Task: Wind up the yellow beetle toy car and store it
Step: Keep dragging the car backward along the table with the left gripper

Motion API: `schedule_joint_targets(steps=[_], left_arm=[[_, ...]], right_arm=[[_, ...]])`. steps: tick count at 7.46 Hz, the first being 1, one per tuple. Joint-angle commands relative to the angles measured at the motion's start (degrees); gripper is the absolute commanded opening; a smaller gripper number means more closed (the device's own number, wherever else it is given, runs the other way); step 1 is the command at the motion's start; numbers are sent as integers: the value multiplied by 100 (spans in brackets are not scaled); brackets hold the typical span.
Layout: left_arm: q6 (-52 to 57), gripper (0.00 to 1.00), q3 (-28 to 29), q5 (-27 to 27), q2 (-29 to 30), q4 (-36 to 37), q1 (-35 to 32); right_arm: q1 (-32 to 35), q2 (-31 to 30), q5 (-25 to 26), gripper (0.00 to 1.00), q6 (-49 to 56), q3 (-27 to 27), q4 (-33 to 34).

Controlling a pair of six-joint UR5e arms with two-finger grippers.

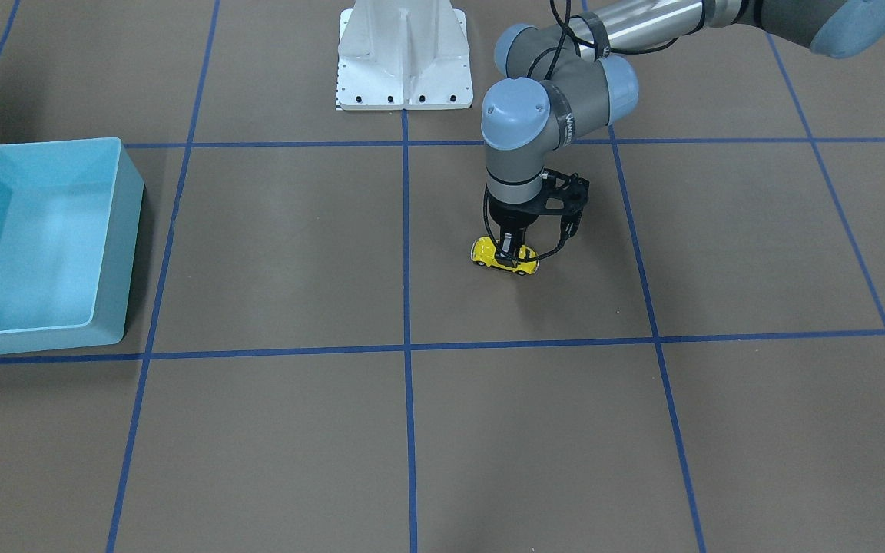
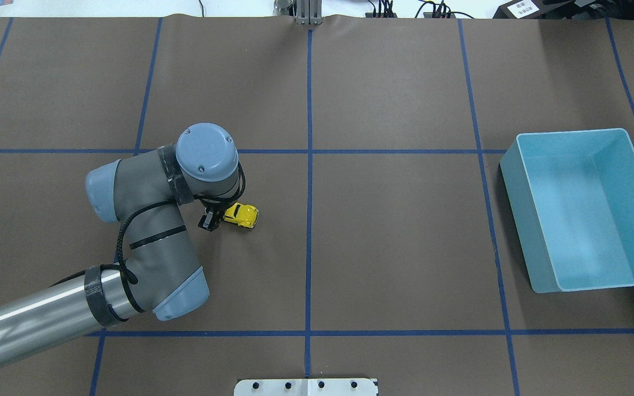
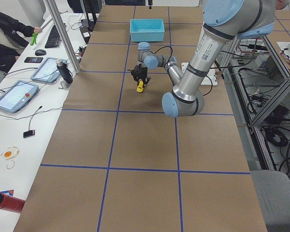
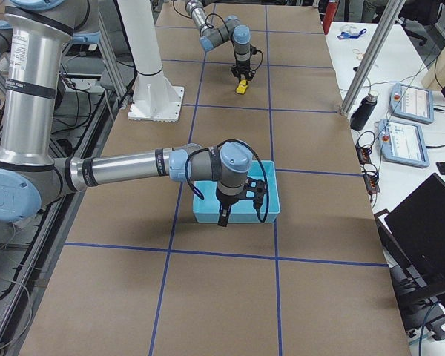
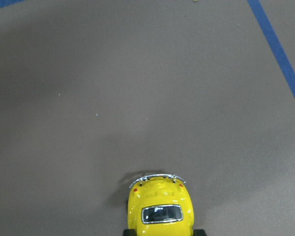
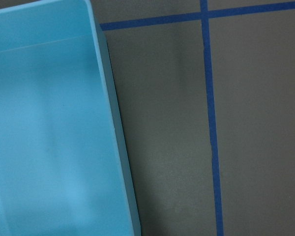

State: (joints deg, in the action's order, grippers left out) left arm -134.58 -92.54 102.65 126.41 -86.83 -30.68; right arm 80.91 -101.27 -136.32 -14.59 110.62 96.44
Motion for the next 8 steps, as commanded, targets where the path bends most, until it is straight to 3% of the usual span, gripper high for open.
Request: schedule_joint_targets(steps=[1,7,8], left_arm=[[55,3,-80,0,-91,0,-25],[37,1,-80,0,-117,8,-34],[46,9,-80,0,-117,8,-43]], right_arm=[[3,-7,0,100,0,20,6],[-5,-42,0,100,0,47,6],[3,-42,0,100,0,47,-2]])
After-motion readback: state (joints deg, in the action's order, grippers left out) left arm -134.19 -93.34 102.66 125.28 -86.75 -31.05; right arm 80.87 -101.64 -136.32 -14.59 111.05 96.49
